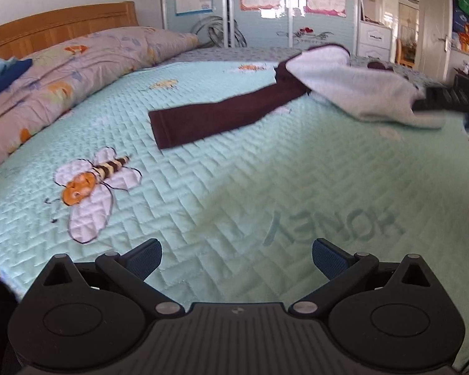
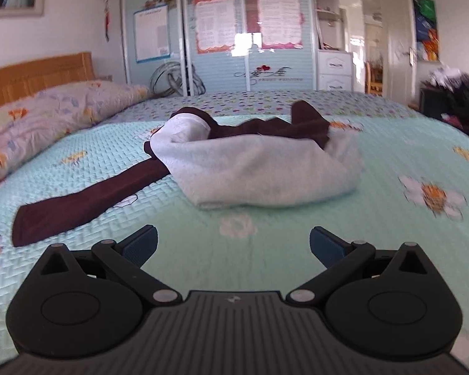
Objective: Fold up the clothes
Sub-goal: 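Grasp the grey sweatshirt body with the right gripper and lift it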
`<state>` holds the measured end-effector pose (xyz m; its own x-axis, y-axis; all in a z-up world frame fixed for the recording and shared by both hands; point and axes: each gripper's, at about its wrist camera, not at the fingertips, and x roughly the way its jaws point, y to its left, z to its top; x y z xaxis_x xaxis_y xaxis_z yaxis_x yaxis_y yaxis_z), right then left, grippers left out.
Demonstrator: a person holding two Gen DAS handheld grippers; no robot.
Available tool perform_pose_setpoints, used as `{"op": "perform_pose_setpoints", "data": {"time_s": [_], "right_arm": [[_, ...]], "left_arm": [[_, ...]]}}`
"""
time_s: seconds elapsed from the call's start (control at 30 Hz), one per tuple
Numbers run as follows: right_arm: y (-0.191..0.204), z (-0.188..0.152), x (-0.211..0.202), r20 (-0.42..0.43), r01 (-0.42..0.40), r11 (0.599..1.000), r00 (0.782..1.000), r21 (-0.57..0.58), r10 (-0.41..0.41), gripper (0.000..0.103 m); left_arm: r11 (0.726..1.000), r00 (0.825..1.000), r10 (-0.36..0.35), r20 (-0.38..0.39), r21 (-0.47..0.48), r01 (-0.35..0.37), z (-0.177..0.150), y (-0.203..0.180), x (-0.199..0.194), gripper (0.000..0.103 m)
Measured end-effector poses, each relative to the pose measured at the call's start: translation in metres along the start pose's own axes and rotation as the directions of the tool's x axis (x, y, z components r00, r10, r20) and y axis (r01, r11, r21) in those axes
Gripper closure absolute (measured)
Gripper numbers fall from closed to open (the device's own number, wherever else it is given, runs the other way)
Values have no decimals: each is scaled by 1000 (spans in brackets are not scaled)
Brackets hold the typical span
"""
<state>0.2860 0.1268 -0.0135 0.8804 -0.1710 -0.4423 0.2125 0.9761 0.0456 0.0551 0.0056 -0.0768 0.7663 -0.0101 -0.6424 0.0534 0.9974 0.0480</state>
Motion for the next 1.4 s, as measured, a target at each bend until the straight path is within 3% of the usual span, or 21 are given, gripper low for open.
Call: {"op": "perform_pose_setpoints", "data": {"time_s": [0.17,0.33,0.5,0.53,0.57,0.6,0.63,0.73,0.9,1.1,1.33,1.37,1.4], "right_arm": [[38,23,42,41,40,972,999,-232,-31,0],[80,36,98,95,120,872,992,-475,-85,0],[104,42,163,86,195,777,980,-599,-179,0],[108,42,174,84,209,755,976,-622,-200,7],[110,42,184,75,214,740,973,-638,-217,45],[110,42,191,56,214,739,971,-639,-233,70],[108,43,194,34,207,761,971,-614,-237,84],[98,52,189,18,182,836,979,-518,-202,88],[83,60,140,108,142,916,988,-375,-109,93],[61,58,21,268,72,969,963,-235,-6,95],[51,-7,-145,426,-19,963,895,-267,136,95],[49,-17,-159,425,-27,961,893,-274,146,95],[45,-27,-164,397,-36,961,906,-273,147,95]], "left_arm": [[1000,999,13,41,-10,-13,-7,9,12,1],[1000,993,19,113,-10,-18,-4,14,19,1],[1000,990,5,137,19,-8,-2,19,29,1],[1000,990,3,142,24,-6,-1,20,31,1],[1000,989,-2,146,28,-3,-1,22,33,1],[1000,990,-14,143,23,11,0,23,33,1],[1000,990,-25,140,21,23,0,25,34,1],[999,990,-42,131,20,39,-1,27,35,1],[999,990,-36,139,36,31,-2,26,35,1],[997,983,0,182,79,-15,-6,18,30,1],[995,965,9,261,90,-34,-11,12,11,1],[995,960,9,278,89,-35,-11,10,7,1],[995,957,9,291,92,-37,-11,8,3,1]]}}
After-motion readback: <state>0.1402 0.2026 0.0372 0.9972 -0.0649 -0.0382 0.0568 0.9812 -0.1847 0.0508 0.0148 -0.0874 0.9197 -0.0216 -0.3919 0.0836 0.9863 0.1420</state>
